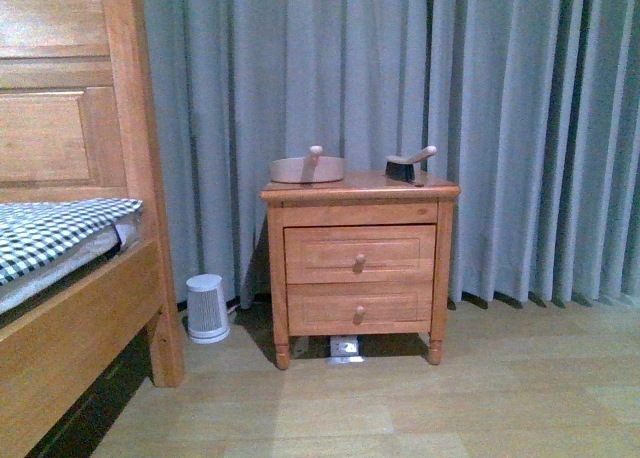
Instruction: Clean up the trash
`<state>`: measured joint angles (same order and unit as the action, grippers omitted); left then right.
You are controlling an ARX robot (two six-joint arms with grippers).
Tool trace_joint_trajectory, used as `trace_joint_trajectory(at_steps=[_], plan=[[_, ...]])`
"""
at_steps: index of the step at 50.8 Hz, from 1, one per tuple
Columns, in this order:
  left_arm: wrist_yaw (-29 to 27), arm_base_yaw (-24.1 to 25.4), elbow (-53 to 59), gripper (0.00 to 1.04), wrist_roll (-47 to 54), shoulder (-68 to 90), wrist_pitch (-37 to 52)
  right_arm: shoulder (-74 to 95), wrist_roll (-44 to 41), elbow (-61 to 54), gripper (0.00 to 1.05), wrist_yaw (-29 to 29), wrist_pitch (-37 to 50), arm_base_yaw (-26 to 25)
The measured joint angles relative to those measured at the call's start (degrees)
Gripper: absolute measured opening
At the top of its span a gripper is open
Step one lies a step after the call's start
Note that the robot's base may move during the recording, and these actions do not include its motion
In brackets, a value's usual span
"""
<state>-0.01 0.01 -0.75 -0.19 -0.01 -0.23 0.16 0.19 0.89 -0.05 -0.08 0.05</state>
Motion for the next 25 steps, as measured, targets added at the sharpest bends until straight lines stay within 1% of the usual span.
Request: trace_joint_trajectory(at_steps=[25], plan=[[0.0,0.0,0.0,0.97,0.0,0.0,0.0,0.0,-0.02,0.0,0.97,0.0,0.0,0.0]])
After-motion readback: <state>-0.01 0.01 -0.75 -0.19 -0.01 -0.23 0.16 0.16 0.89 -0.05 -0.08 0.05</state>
